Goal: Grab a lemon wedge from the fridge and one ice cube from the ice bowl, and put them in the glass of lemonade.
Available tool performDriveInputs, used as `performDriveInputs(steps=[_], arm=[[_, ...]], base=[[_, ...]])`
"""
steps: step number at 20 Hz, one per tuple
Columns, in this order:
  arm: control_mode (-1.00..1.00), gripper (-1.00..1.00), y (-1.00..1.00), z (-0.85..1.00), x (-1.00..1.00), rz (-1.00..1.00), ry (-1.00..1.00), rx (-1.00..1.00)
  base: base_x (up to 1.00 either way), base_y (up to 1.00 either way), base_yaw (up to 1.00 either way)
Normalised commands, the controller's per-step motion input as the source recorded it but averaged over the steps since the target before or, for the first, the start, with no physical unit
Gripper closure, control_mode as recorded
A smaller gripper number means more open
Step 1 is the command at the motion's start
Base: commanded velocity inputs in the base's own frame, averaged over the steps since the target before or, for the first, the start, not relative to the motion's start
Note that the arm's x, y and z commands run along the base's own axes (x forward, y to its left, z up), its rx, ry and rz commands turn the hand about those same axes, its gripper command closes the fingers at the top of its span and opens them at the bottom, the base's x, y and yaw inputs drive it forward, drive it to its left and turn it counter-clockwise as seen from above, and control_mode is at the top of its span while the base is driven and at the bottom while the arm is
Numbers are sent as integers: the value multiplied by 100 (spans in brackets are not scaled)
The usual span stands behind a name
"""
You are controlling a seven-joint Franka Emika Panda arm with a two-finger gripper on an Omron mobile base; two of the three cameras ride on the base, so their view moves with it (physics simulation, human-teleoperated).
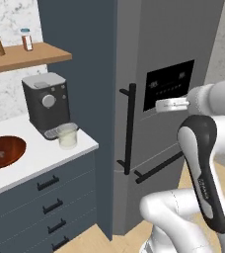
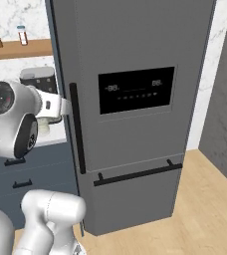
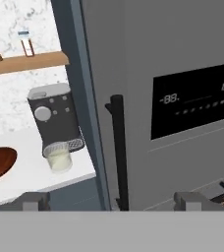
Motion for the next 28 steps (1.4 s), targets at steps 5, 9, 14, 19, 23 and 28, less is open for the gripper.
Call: performDriveInputs(steps=[5,9,14,19,23,28], arm=[[-100,-100,-12,-18,24,18,14,11],[-100,-100,0,-60,20,4,-23,7],[-100,-100,0,-58,26,3,-23,9],[-100,-100,-4,14,58,1,12,2],[-100,-100,0,0,57,4,0,0],[-100,-100,9,0,59,2,4,0]], base=[[0,0,0],[0,0,0],[0,0,0],[0,0,0],[0,0,0],[0,0,0]])
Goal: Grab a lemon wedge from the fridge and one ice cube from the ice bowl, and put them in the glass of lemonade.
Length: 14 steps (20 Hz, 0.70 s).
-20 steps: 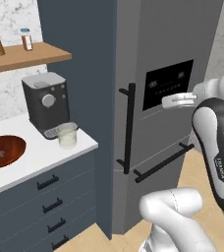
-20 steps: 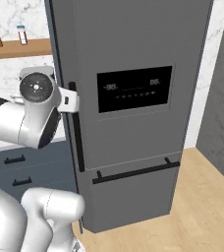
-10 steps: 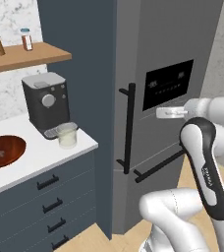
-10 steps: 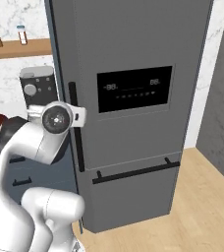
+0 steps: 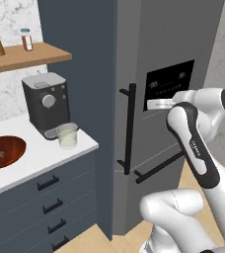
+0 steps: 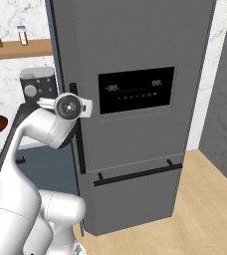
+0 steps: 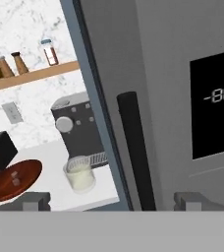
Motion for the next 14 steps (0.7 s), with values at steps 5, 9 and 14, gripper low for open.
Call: performDriveInputs(steps=[5,9,14], arm=[[-100,-100,32,0,37,0,17,-2],[-100,-100,14,-20,24,0,2,-2],[-100,-100,0,-20,23,0,1,0]], base=[[0,0,0],[0,0,0],[0,0,0]])
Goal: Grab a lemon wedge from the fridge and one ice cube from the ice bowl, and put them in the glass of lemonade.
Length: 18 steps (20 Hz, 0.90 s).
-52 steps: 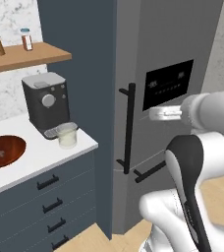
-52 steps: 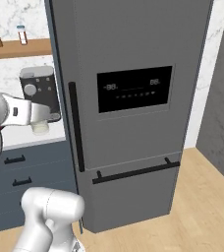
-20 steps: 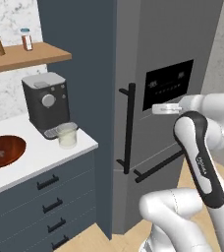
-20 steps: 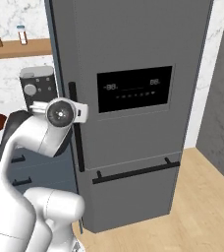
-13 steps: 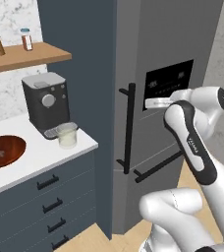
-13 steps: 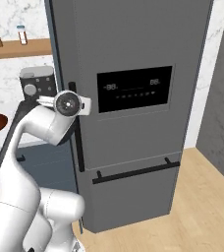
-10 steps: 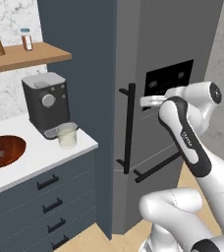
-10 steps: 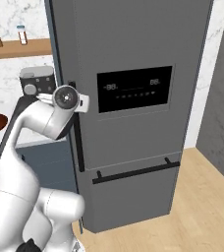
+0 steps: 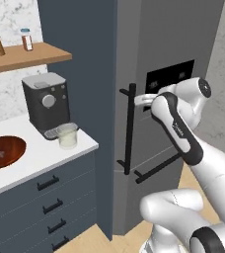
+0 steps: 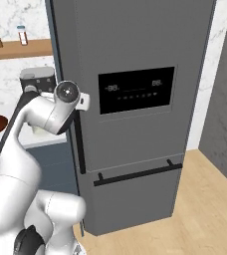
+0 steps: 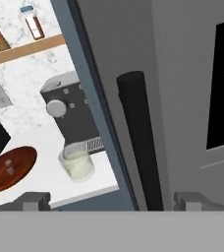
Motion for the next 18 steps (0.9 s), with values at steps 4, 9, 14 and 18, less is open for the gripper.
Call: performDriveInputs(steps=[4,9,14,18], arm=[[-100,-100,0,-2,51,0,20,-1],[-100,-100,0,-17,60,0,10,-2],[-100,-100,-8,-20,46,0,0,0],[-100,-100,-2,-14,46,2,0,0]], base=[[0,0,0],[0,0,0],[0,0,0],[0,0,0]])
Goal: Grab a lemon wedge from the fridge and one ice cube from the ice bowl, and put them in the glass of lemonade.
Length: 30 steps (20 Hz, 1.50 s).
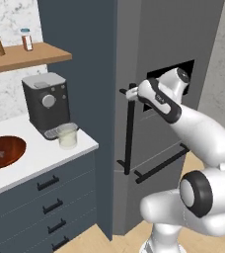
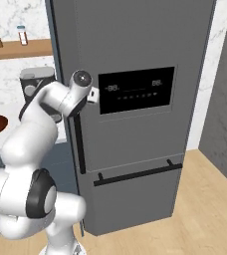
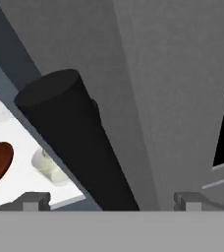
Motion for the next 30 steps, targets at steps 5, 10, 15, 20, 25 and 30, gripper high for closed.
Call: performDriveInputs(steps=[5,10,15,20,25,30], arm=[[-100,-100,0,-18,41,4,0,0],[-100,-100,11,-28,4,6,-10,0],[-100,-100,14,-34,30,7,-10,0],[-100,-100,3,-13,74,2,0,0],[-100,-100,21,-11,18,2,0,0],[-100,100,40,0,18,0,7,-2]], base=[[0,0,0],[0,0,0],[0,0,0],[0,0,0],[0,0,0],[0,0,0]])
